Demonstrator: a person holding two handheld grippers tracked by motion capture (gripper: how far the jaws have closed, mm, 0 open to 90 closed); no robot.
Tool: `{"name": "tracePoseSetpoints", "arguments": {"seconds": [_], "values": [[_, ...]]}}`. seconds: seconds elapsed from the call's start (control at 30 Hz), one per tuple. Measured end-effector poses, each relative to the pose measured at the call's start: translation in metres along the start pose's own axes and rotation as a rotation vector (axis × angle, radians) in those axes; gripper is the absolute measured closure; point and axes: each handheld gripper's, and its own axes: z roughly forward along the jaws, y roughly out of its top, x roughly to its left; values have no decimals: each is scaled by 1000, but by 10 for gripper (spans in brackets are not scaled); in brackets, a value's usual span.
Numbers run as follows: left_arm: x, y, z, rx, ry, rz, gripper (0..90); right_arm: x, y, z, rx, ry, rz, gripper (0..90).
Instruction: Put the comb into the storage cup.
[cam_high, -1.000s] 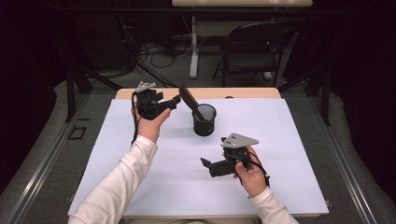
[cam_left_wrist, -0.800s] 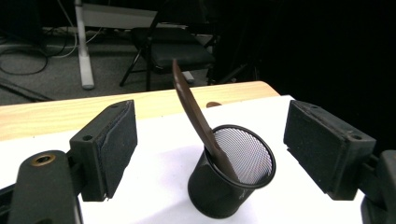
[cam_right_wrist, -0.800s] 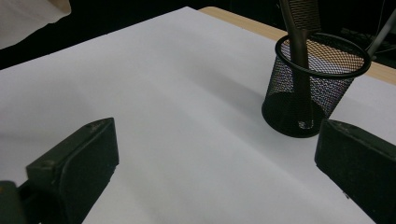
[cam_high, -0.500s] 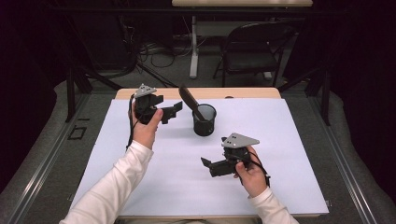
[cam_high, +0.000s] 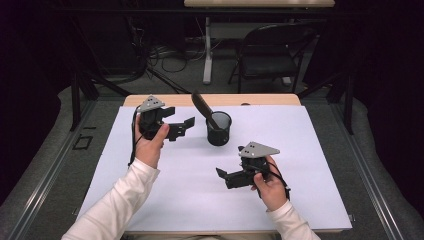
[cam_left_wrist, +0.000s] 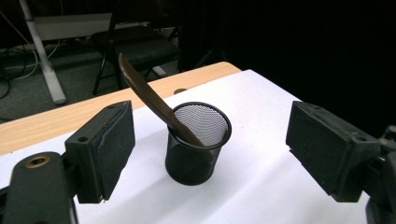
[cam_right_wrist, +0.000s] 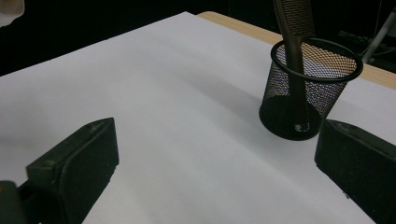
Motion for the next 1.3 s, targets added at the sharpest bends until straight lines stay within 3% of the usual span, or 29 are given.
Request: {"name": "tracePoseSetpoints", "arguments": {"seconds": [0.3, 0.57, 0.77, 1.3], "values": [[-4, -3, -16, 4, -34, 21, 161, -3, 1, -3, -10, -5, 11, 0], [-10, -9, -32, 20, -50, 68, 161, -4, 2, -5, -15, -9, 15, 0], [-11, -21, -46, 29, -69, 85, 161, -5, 2, -7, -19, -14, 20, 0], [-9, -66, -66, 15, -97, 65, 161, -7, 2, -8, -18, -20, 23, 0]]}}
